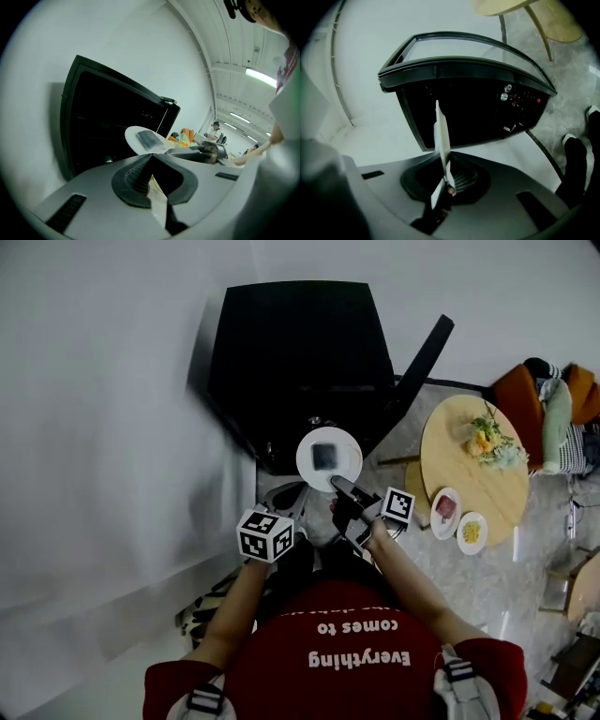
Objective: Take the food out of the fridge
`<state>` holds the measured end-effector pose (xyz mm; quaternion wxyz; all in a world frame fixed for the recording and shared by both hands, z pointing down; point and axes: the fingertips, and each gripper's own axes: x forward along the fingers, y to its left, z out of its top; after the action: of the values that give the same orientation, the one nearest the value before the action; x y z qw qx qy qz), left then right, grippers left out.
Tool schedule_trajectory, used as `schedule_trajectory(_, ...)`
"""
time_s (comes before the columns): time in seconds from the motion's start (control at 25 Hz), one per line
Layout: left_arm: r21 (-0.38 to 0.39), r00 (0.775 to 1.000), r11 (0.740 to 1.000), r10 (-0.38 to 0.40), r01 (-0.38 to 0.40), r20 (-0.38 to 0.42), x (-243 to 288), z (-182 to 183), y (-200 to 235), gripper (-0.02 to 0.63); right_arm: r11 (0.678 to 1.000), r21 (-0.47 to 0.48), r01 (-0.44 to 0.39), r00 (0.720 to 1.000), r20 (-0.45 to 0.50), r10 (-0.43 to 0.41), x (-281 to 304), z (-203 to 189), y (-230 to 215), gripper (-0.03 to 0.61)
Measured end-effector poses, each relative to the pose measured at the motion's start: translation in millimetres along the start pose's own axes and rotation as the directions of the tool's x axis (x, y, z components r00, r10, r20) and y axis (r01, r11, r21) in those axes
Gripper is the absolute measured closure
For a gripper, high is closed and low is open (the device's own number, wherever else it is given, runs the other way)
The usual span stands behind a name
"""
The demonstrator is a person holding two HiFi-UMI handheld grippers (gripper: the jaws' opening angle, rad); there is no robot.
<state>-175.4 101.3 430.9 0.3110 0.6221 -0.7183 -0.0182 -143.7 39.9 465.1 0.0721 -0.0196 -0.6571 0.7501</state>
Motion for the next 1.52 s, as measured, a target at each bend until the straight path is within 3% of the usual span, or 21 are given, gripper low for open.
schedule_trajectory(0.28, 0.073, 1.000, 0.997, -0.022, 0.021, 0.003, -26, 8, -6, 0.615, 0.999, -0.027, -0.032, 0.999, -0.011, 0.031, -27, -18, 34, 0.546)
schedule_trajectory(0.56, 0.027, 1.000, 1.000, -0.016, 0.015, 0.023, -33, 11, -18, 0.615, 0.998, -0.019, -0.059, 0.998, 0.026, 0.059, -49, -24, 49, 0.548)
schedule_trajectory(0.76, 0.039, 0.999, 0.999, -0.028, 0.027, 0.020, -28, 13, -27, 0.615, 0.996, -0.062, -0.066, 0.998, -0.003, 0.066, -53, -28, 59, 0.548)
schedule_trajectory(1.52, 0.078, 1.000, 0.997, -0.009, 0.007, 0.022, -18, 25, -21, 0.615, 0.989, -0.081, -0.121, 0.993, -0.004, 0.121, -55, -26, 75, 0.548)
